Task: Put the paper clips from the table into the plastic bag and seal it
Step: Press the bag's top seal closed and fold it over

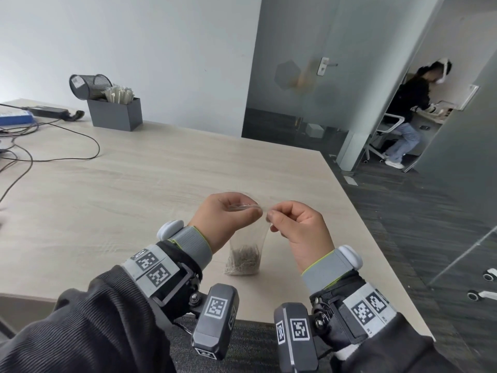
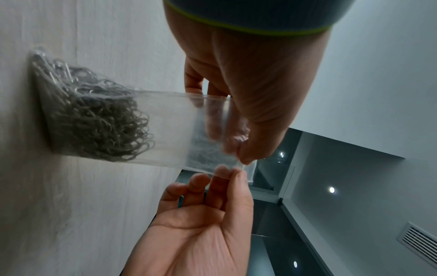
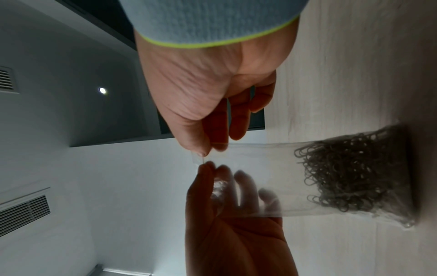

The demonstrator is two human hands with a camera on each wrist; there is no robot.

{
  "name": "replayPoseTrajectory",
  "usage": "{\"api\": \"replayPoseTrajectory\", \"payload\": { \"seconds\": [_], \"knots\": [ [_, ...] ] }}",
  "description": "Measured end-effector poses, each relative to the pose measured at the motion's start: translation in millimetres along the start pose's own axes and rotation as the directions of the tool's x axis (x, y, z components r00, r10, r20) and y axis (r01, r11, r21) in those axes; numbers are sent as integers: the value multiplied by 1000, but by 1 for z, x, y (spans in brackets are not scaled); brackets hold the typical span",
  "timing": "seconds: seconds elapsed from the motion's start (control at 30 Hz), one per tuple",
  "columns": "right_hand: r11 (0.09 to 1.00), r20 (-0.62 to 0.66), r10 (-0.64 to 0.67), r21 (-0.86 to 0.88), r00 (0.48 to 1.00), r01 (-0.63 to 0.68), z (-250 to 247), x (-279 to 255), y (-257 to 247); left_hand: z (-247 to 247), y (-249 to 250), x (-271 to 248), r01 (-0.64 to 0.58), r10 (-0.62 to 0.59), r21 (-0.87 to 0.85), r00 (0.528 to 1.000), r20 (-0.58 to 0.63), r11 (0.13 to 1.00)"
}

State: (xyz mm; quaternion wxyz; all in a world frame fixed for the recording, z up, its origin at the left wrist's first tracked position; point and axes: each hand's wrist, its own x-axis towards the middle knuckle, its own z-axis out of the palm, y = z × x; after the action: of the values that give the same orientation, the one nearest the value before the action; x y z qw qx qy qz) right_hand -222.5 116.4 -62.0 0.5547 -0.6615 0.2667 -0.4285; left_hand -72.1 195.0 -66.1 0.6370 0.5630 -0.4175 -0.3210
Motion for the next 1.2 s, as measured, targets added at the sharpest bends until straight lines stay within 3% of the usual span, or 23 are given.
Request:
{"api": "replayPoseTrajectory", "payload": {
  "seconds": [0.33, 0.9, 1.2],
  "knots": [
    [999, -47, 23, 41, 999, -21, 2, -3, 6, 4, 2, -4, 5, -5, -21, 1000, -22, 1000],
    [997, -10, -18, 80, 1000, 18, 3, -7, 7, 10, 9, -5, -12, 14, 184, 1000, -10, 983],
    [997, -53, -9, 82, 999, 13, 1, -8, 8, 3, 6, -5, -19, 22, 171, 1000, -12, 985]
  ]
}}
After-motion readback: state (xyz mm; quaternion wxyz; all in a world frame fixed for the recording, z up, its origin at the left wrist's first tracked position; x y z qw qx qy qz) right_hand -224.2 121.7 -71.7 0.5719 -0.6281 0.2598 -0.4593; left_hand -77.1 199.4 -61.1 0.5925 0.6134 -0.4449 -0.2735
